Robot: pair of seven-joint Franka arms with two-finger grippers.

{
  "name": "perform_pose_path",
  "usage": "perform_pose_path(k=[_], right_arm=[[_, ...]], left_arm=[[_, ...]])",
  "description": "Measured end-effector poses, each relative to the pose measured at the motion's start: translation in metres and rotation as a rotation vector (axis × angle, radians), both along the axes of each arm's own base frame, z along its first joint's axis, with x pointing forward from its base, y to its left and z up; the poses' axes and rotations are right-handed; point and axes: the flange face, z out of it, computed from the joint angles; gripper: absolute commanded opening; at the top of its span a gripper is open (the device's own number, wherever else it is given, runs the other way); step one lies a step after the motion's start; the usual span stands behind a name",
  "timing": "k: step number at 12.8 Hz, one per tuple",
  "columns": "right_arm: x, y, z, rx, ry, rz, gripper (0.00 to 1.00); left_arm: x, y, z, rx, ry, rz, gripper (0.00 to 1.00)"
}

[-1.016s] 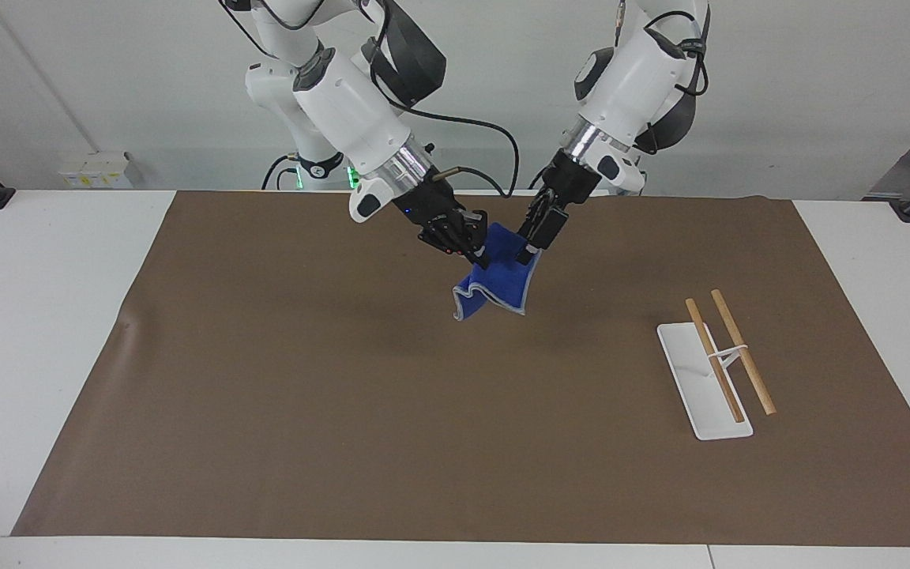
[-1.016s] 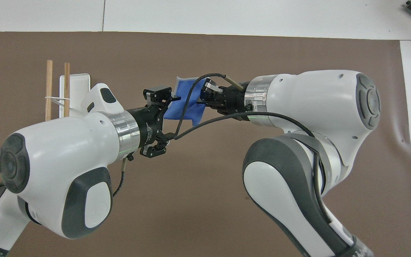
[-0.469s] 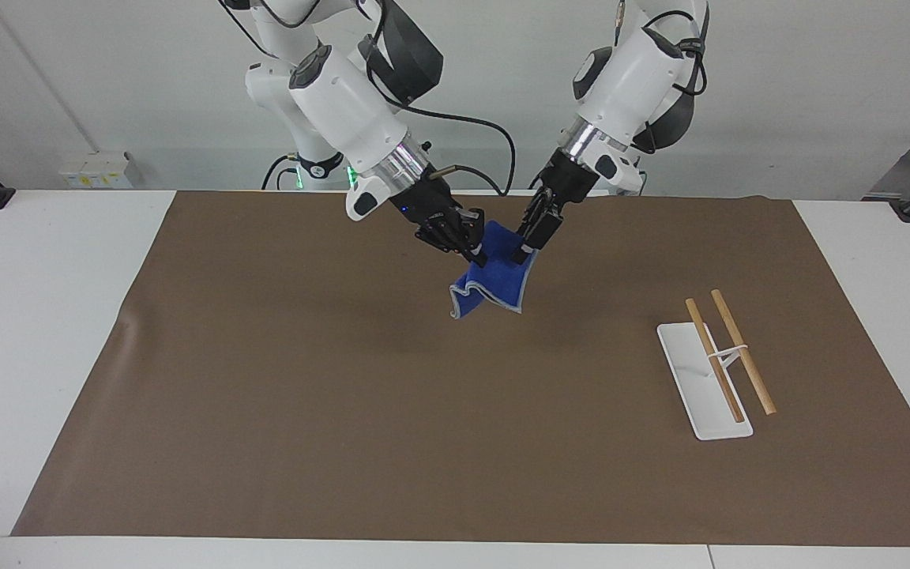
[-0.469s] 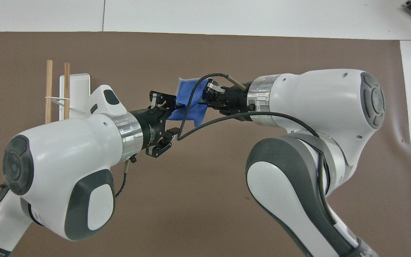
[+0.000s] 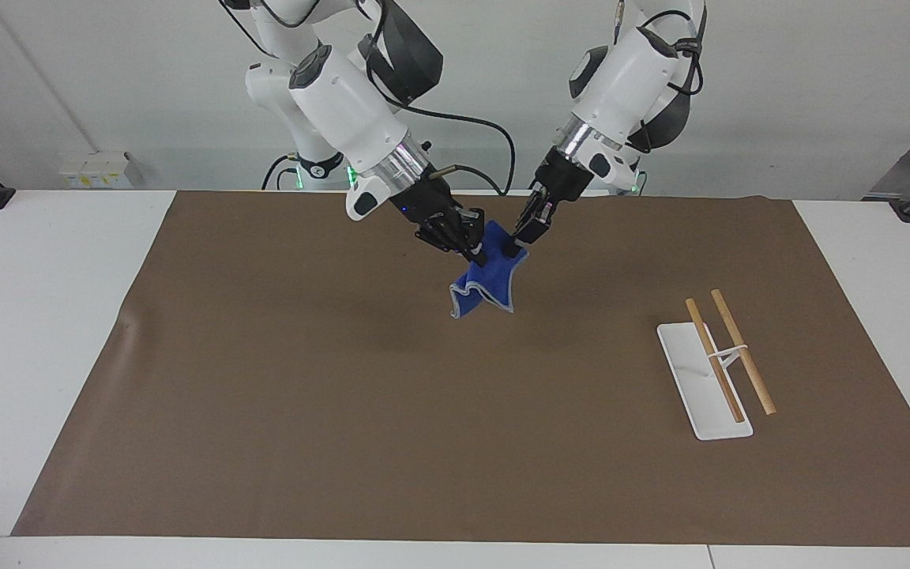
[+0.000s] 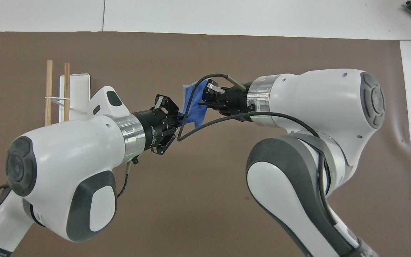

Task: Right arm passes towel to left arm to hang
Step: 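Close the left gripper on the towel held by the right gripper, then carry the towel with the left gripper while the right gripper releases, withdraws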

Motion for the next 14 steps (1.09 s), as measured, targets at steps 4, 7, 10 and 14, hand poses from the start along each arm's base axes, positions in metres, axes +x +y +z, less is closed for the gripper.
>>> perform_pose_path(k=[4, 7, 10, 14], right_arm=[[-0.001, -0.001, 0.0, -0.002, 0.003, 0.001, 0.0], [-0.001, -0.003, 0.0, -0.004, 0.007, 0.0, 0.42], [0.003, -0.016, -0.002, -0.03, 0.019, -0.002, 0.76], [0.002, -0.059, 0.006, -0.157, 0.049, 0.022, 0.95]], left_arm=[[0.002, 0.003, 0.0, 0.006, -0.011, -0.011, 0.0], [0.007, 0.011, 0.0, 0.021, -0.037, -0.035, 0.0], [0.024, 0.041, -0.001, 0.033, -0.051, -0.002, 0.0], [0.053, 0.109, -0.007, 0.059, -0.063, 0.084, 0.0]])
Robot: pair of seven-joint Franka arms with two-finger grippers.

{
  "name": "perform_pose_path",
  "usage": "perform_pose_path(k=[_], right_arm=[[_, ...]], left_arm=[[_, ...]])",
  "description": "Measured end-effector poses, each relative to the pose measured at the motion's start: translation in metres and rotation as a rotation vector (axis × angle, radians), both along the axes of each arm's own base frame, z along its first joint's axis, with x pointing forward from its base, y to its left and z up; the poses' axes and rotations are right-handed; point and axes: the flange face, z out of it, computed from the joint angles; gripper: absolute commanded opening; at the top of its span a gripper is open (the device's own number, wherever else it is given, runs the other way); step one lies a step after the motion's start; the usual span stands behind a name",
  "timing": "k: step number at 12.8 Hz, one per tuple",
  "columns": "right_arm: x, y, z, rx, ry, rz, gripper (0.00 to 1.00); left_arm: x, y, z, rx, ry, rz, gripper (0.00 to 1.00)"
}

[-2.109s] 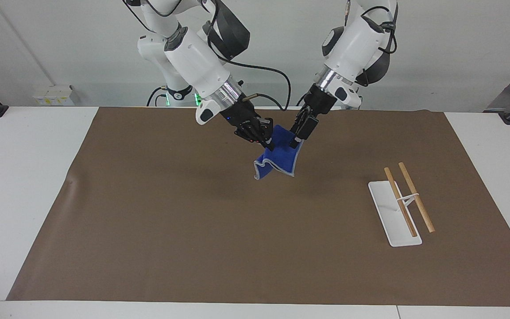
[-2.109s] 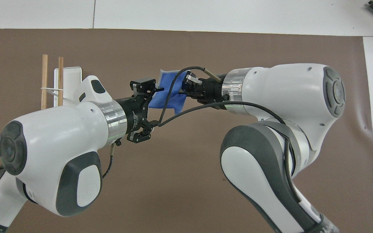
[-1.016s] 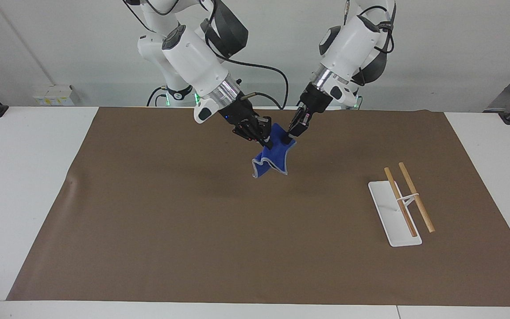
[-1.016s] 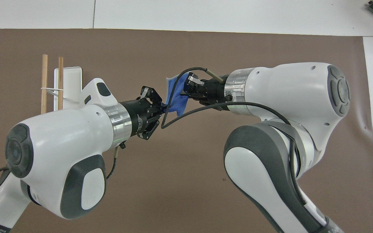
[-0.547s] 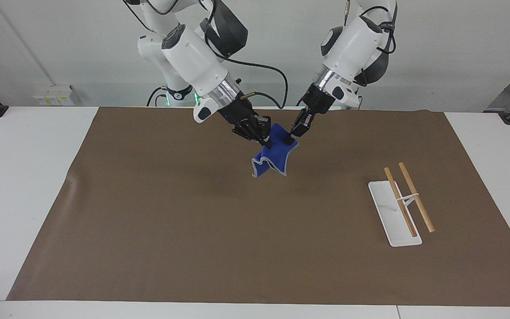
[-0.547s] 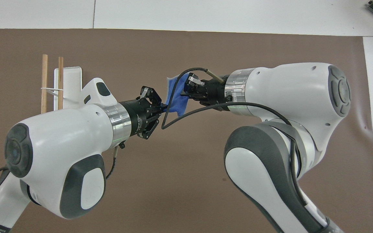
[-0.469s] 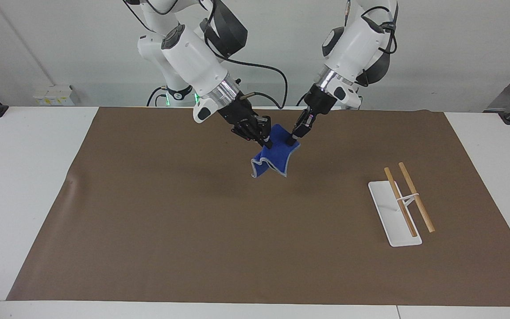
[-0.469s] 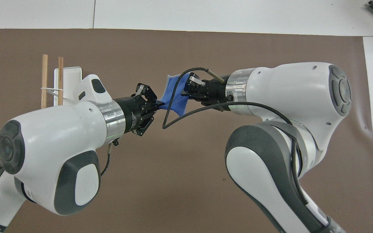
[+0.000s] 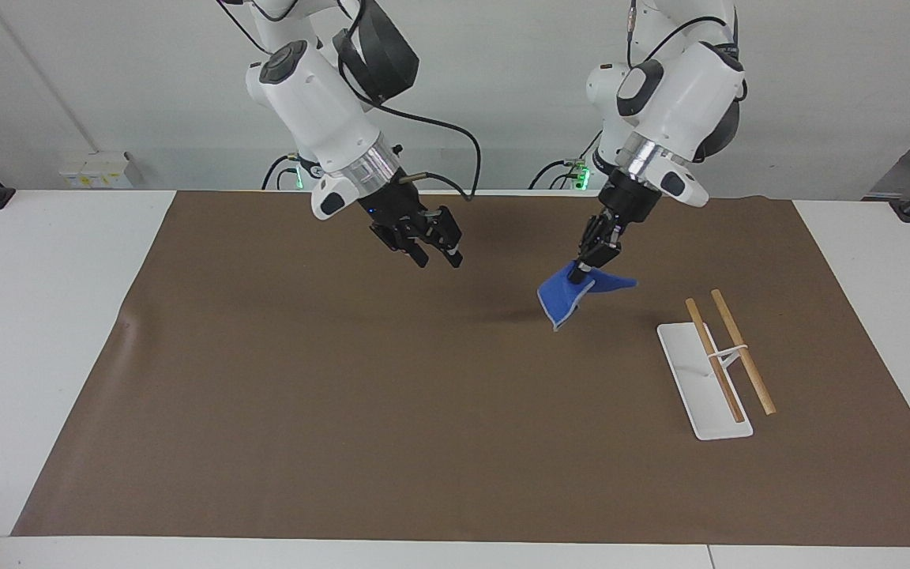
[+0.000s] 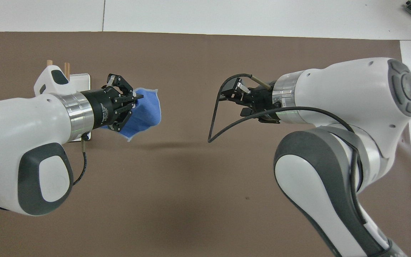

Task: Right arm passes towel to left arm to hang
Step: 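Carry the towel with the left gripper while the right gripper releases, withdraws, then drape the towel over the bar between the wooden sticks, open left gripper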

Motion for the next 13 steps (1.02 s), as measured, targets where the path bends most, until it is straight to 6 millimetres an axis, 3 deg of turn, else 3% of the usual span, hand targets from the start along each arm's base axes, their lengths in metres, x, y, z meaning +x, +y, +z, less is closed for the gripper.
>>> perform_pose_path(k=[3, 5, 11, 13], right_arm=[[-0.008, -0.039, 0.014, -0.078, 0.019, 0.053, 1.0], [-0.011, -0.052, 0.017, -0.136, 0.013, 0.099, 1.0], [-0.011, -0.057, 0.014, -0.211, -0.009, 0.139, 1.0], [-0.011, -0.06, 0.013, -0.231, -0.011, 0.162, 1.0]], left_arm=[[0.02, 0.088, -0.02, 0.045, 0.005, 0.089, 0.0], [0.025, 0.139, -0.032, 0.081, 0.001, 0.12, 0.0], [0.022, 0.234, -0.042, 0.181, -0.051, 0.109, 0.0], [0.022, 0.258, -0.045, 0.228, -0.093, 0.095, 0.0]])
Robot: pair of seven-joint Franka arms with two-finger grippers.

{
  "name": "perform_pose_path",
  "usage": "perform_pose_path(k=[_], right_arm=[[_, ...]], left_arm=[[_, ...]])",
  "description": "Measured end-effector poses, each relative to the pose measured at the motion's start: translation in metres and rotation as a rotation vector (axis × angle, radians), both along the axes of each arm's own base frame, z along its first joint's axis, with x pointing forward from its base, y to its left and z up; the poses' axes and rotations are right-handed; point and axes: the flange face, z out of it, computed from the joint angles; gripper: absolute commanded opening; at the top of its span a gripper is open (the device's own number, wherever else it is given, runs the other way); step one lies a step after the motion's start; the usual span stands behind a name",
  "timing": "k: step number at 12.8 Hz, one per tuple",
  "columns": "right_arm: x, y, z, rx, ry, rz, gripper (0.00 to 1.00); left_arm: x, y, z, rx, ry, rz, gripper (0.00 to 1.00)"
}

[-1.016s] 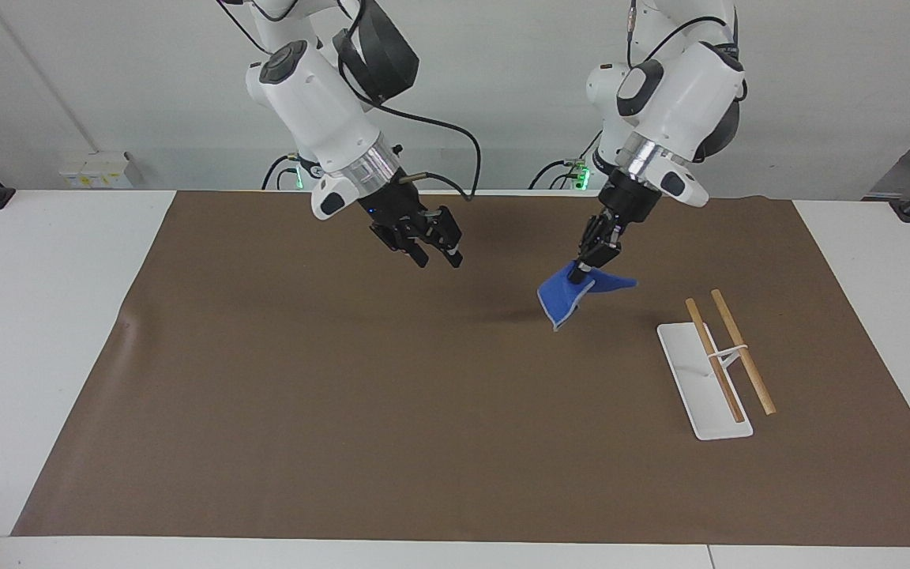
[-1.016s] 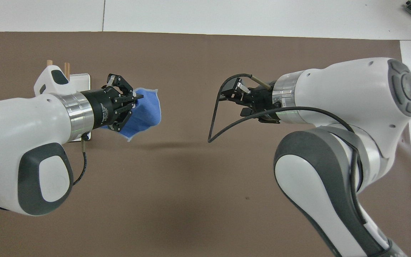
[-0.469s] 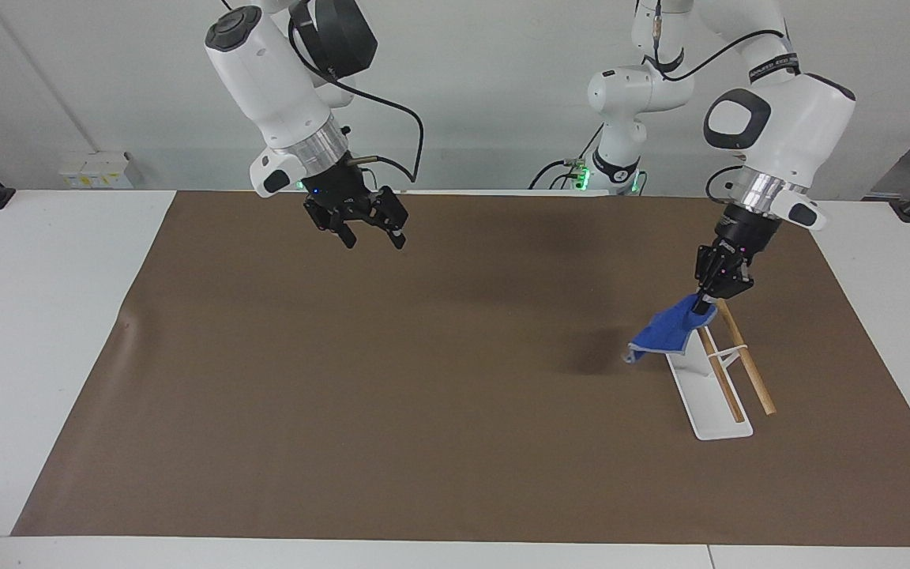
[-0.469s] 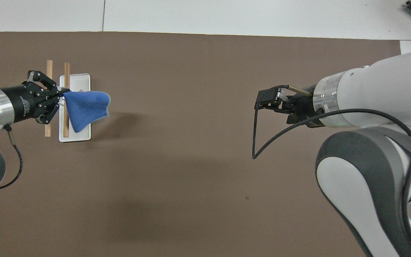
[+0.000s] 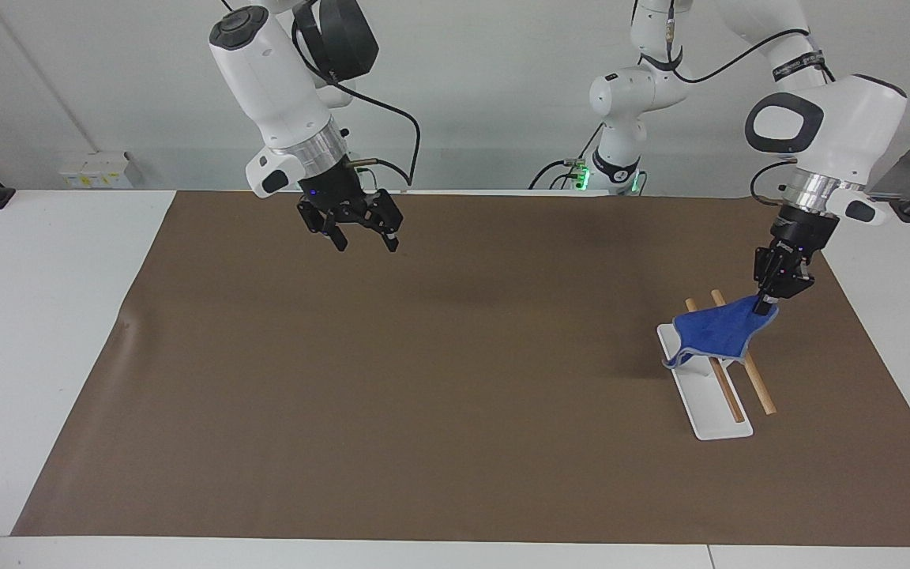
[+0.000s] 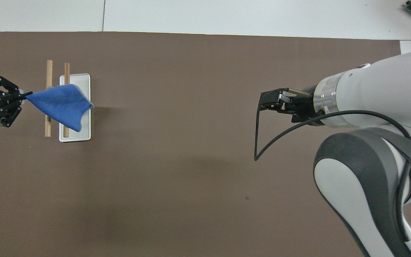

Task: Right arm passes towel to left arm to hang
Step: 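Drape the towel over the bar between the wooden sticks, open left gripper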

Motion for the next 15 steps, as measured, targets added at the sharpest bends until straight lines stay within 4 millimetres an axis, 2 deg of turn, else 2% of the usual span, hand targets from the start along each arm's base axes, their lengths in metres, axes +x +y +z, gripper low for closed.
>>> perform_pose_path(k=[3, 6, 8, 10, 12, 15], right_arm=[[-0.004, -0.021, 0.003, -0.06, 0.015, 0.042, 1.0], [-0.007, -0.061, 0.017, -0.131, 0.01, 0.034, 1.0], [-0.008, -0.081, 0.021, -0.186, 0.012, 0.029, 1.0], [-0.009, -0.099, 0.023, -0.246, 0.028, 0.045, 1.0], [-0.012, -0.117, 0.037, -0.293, 0.048, 0.07, 1.0], [-0.018, -0.128, 0.056, -0.347, 0.072, 0.082, 1.0]], left_arm=[[0.007, 0.013, -0.007, 0.053, -0.088, 0.03, 0.0], [0.014, 0.025, -0.021, 0.08, -0.112, 0.048, 0.0], [0.018, 0.034, -0.034, 0.096, -0.12, 0.061, 0.0], [0.021, 0.037, -0.049, 0.098, -0.104, 0.061, 0.0], [0.018, 0.036, -0.061, 0.097, -0.083, 0.059, 0.0], [0.009, 0.035, -0.08, 0.094, -0.044, 0.057, 0.0]])
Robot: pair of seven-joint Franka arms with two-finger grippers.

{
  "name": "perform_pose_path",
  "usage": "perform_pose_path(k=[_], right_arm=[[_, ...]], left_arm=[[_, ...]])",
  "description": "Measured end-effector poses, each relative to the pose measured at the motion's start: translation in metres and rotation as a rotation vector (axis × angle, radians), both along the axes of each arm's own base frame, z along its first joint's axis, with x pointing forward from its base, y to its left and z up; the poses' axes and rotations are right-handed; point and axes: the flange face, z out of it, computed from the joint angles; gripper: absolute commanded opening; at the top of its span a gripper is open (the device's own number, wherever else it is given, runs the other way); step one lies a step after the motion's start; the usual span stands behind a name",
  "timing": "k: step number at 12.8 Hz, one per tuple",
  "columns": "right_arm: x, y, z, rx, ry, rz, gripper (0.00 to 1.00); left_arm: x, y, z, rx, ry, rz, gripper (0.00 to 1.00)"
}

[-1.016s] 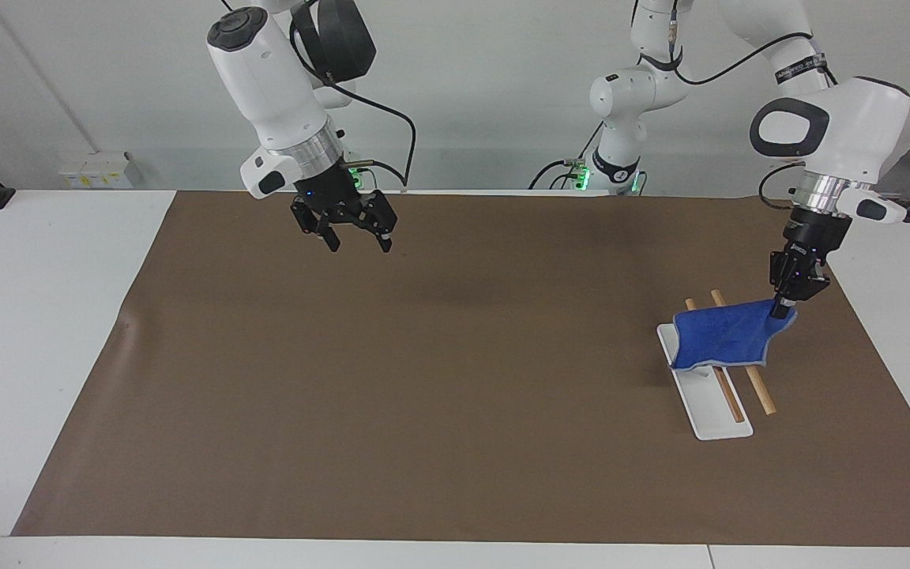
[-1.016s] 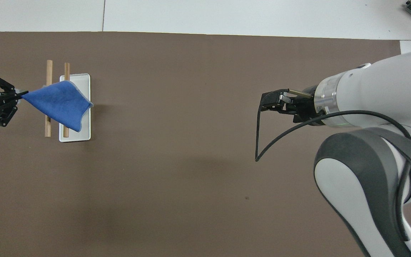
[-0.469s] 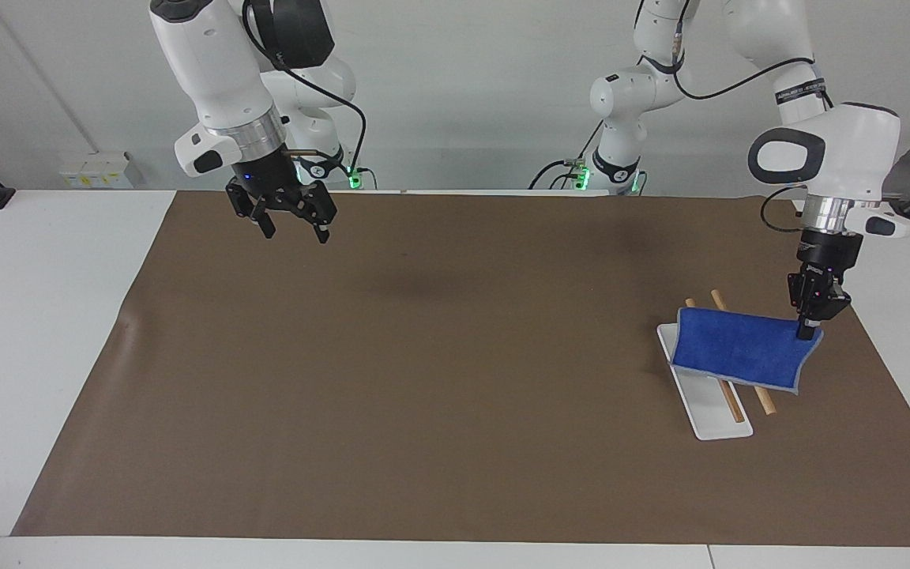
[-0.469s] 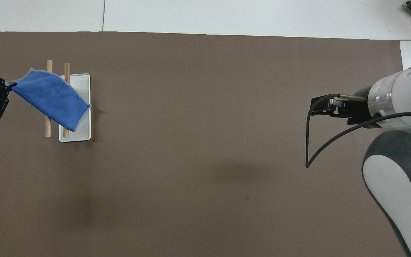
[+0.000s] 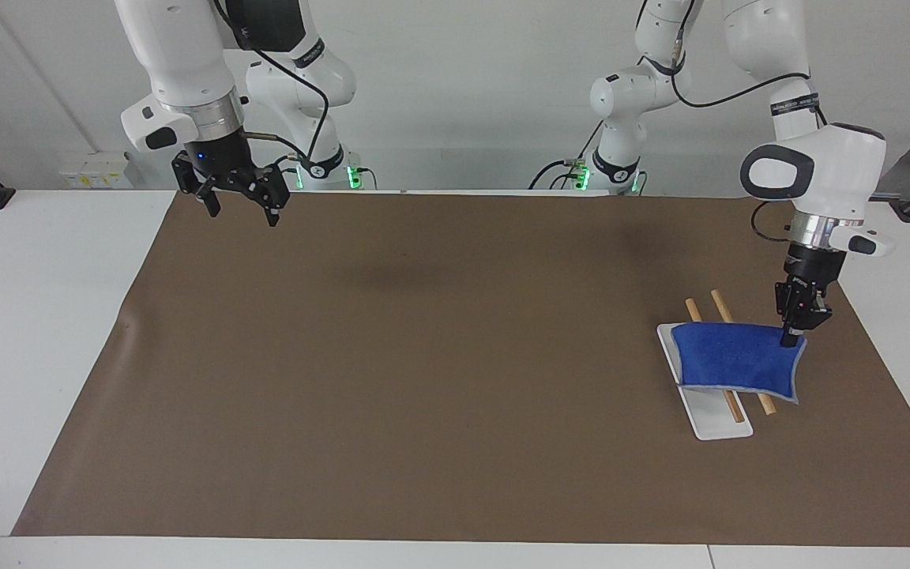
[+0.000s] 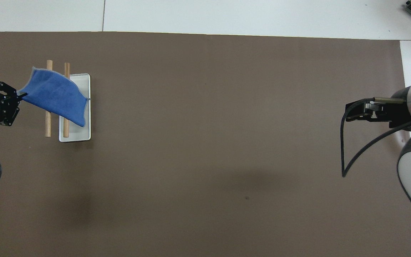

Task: Right arm passes towel to left arm to hang
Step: 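Drape the towel over the bar between the wooden sticks, open left gripper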

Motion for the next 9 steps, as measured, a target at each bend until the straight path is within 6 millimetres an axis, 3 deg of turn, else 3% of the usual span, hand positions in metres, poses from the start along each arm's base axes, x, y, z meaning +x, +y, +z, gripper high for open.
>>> perform_pose_path(k=[4, 9], right_arm=[[-0.002, -0.009, 0.004, -0.001, 0.018, -0.018, 1.0], [-0.002, -0.015, 0.002, -0.002, 0.029, -0.029, 1.0]], left_arm=[[-0.014, -0.002, -0.026, -0.005, 0.054, 0.001, 0.0], [-0.025, -0.003, -0.043, -0.004, 0.083, 0.005, 0.0]])
